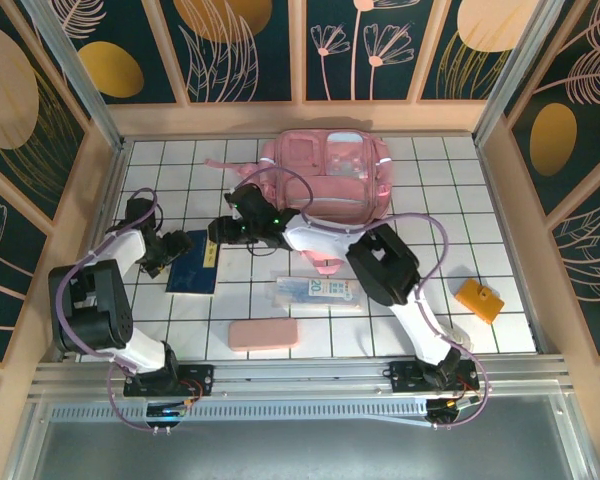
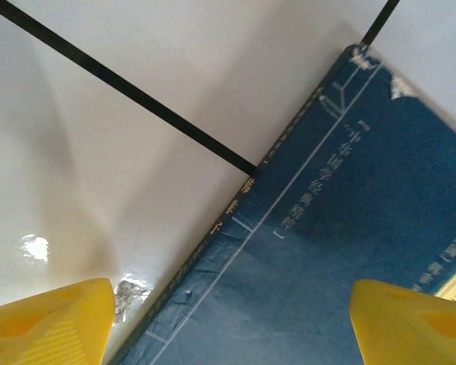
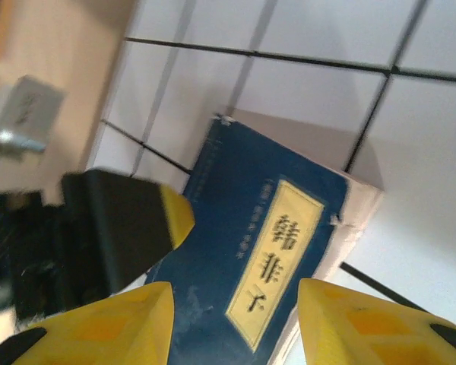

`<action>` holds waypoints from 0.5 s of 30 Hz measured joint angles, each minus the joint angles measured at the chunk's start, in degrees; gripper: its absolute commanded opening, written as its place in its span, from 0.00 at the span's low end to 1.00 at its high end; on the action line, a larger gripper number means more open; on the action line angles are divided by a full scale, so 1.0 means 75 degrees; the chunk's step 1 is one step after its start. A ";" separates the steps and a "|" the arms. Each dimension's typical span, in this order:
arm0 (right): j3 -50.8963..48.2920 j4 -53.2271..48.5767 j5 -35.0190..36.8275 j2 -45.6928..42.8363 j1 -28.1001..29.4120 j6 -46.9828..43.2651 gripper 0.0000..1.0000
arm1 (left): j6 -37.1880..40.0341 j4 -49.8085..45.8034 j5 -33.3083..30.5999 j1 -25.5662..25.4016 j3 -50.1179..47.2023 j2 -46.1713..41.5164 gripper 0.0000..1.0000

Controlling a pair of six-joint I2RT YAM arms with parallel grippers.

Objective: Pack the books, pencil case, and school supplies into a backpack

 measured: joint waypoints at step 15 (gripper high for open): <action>0.0586 -0.1262 -0.0772 0.0860 -0.0076 0.2492 0.38 | 0.0382 0.0659 0.0647 0.0175 -0.0705 -0.0256 0.61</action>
